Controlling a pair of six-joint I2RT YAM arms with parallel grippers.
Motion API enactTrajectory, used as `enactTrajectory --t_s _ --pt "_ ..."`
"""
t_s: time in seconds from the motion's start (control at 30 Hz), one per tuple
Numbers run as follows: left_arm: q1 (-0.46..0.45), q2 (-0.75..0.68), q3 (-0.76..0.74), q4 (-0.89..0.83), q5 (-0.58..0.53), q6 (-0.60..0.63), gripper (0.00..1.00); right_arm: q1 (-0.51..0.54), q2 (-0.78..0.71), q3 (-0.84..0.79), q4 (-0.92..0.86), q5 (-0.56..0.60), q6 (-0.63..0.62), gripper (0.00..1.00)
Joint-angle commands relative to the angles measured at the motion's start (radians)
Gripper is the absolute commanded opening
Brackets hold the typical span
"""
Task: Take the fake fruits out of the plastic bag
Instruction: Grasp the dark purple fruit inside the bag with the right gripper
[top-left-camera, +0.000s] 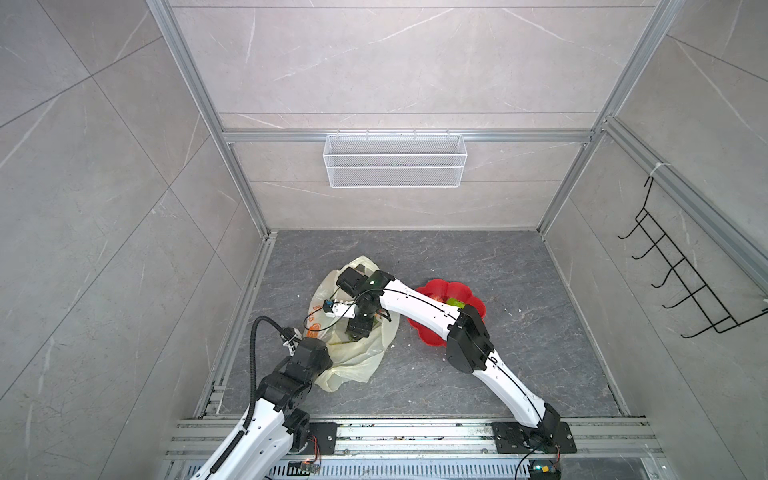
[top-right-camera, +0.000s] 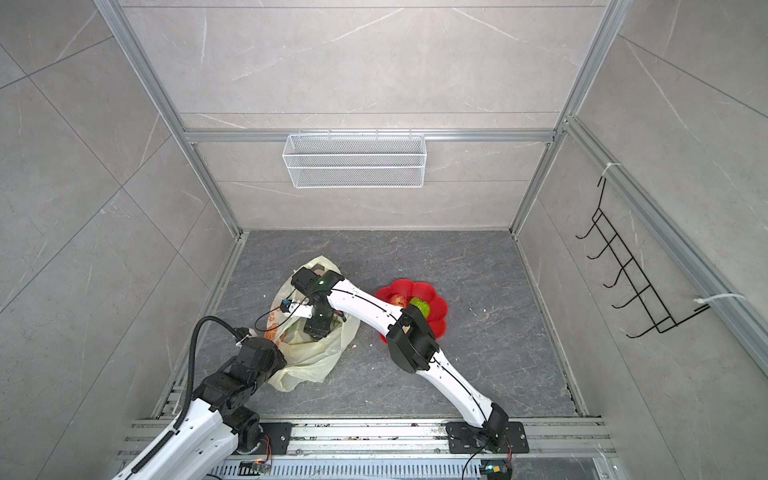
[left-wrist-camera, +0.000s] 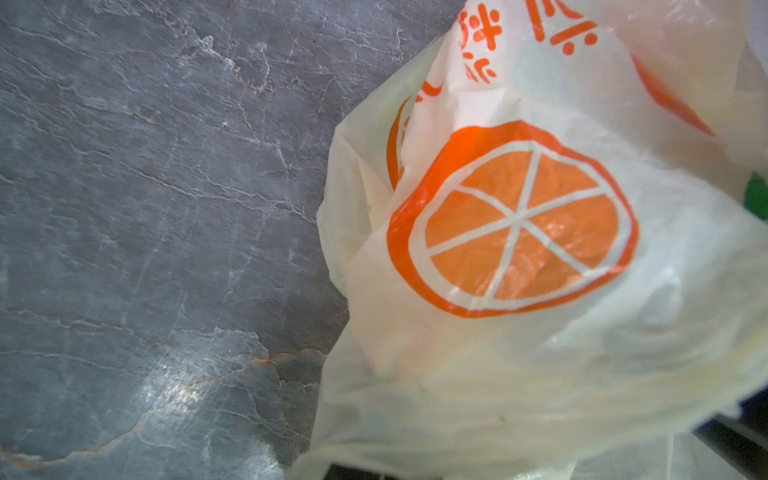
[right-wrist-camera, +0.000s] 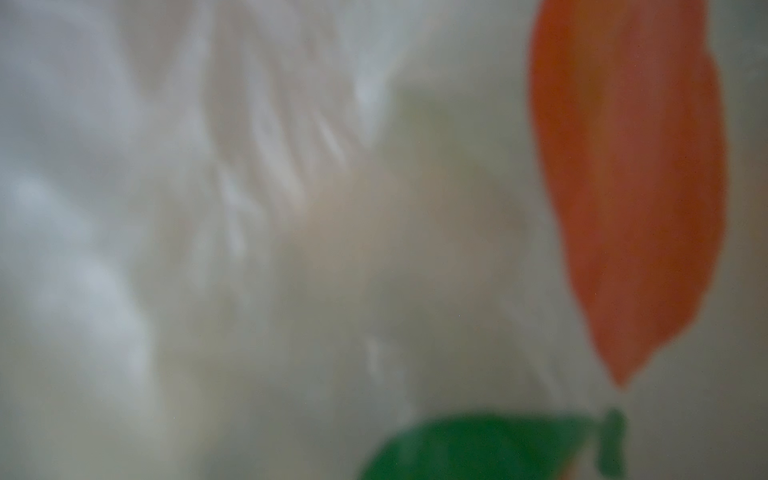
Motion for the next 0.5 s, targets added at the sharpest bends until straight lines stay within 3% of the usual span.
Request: enactTrajectory --t_s 0.0,0.47 --pt "0.003 0.001 0.001 0.009 -0.002 0.010 0.00 -0.003 0.059 0.043 -0.100 0.006 -0.031 0.69" --pt "0.004 0.026 0.006 0.019 0.001 0.015 0.00 0.001 0.131 0.155 -0.152 -0.032 -0.010 0.66"
